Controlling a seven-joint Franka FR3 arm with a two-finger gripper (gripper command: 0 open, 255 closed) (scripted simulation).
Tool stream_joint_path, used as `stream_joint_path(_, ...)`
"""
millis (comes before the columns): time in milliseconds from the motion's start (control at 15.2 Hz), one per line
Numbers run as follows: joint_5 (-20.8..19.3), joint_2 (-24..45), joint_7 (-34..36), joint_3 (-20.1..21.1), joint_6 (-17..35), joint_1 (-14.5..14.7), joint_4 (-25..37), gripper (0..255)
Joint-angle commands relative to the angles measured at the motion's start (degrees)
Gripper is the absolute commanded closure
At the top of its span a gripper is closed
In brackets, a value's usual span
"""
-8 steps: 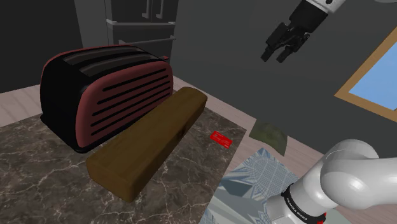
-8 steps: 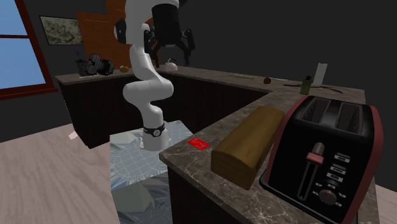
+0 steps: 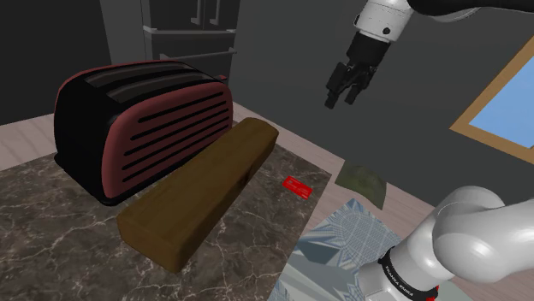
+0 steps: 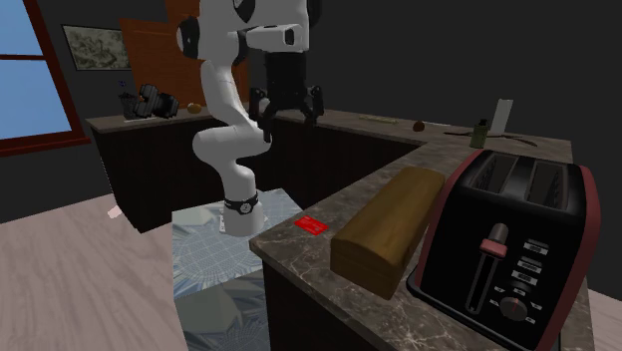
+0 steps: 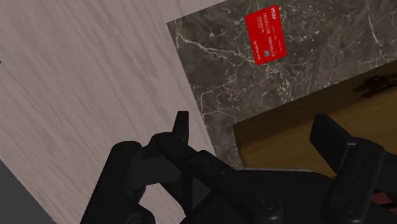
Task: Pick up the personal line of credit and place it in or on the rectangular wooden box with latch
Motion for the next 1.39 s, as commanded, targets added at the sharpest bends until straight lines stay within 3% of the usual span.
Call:
stream_joint_path(0,-0.1,3.7,-1.1,0.5,-0.3,0.7,0.0,0)
stream_joint_path(990,-1.4,30.2,-7.4,6.1,-1.2,6.2,-2.0,0)
stream_joint_path(1320,-1.5,30.7,-7.6,6.3,1.7,6.4,-5.5,0)
